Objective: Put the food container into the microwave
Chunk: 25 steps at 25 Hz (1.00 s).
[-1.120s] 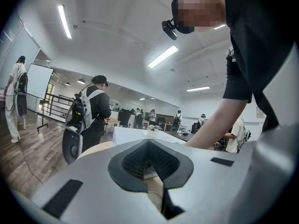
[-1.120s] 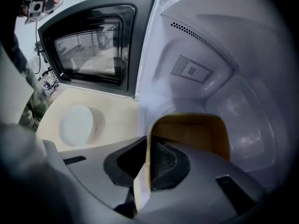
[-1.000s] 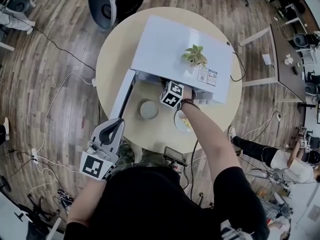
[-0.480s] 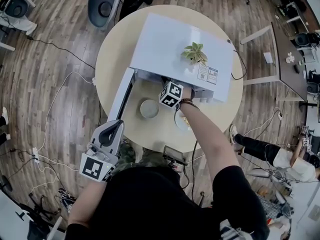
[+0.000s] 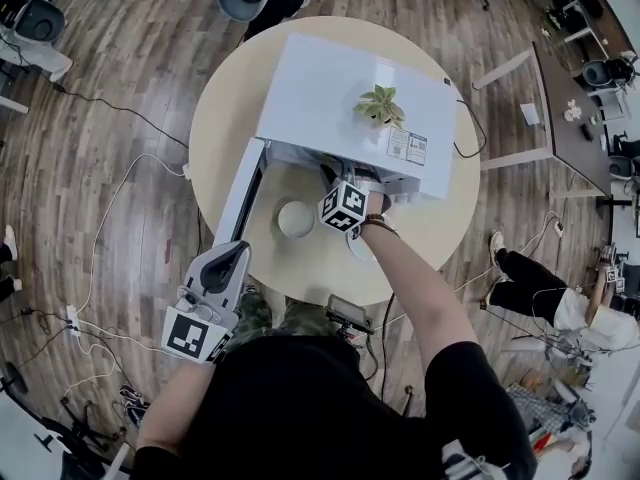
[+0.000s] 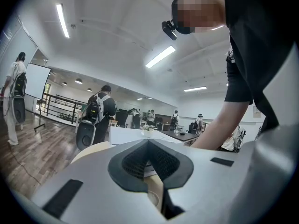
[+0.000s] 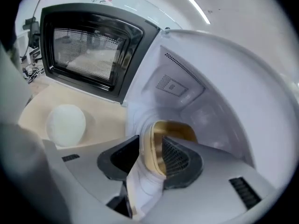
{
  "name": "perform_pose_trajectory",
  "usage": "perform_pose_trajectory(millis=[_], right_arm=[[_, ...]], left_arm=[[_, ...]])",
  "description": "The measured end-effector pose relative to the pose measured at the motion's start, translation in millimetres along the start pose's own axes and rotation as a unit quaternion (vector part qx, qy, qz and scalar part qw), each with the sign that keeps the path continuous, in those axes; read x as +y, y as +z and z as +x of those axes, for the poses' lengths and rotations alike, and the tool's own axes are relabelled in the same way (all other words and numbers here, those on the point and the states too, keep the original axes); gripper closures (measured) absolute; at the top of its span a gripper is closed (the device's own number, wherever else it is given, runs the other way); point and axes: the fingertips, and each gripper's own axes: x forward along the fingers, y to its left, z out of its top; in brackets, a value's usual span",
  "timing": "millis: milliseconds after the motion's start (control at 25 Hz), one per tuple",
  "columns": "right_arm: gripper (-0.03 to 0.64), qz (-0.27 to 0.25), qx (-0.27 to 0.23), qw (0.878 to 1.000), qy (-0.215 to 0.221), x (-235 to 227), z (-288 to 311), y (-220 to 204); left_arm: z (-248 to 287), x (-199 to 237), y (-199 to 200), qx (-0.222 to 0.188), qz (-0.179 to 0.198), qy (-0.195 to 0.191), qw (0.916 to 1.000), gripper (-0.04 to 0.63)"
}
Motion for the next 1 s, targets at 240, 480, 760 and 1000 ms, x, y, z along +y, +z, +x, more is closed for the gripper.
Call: perform_pose_trajectory(millis=[240, 480, 760, 1000], right_arm=[[0.483, 0.010, -0.013, 1.000, -0.005, 16, -39, -1], [0.505, 0.032, -0.031, 0.999, -0.008, 44, -97, 8], [0.601, 0.066, -0.085, 0.994, -0.017, 77, -174, 42], [0.601, 0.114, -0.146, 0.982, -0.023, 87, -233, 86]], left_arm=[[3, -5, 8, -0.013, 0.010, -0.019, 0.9997, 0.575], [10, -15, 22, -0.032, 0.014, -0.045, 0.9984, 0.575], [17, -33, 41, -0.055, 0.023, -0.082, 0.9948, 0.577], [17, -43, 60, -0.071, 0.040, -0.099, 0.9918, 0.575]])
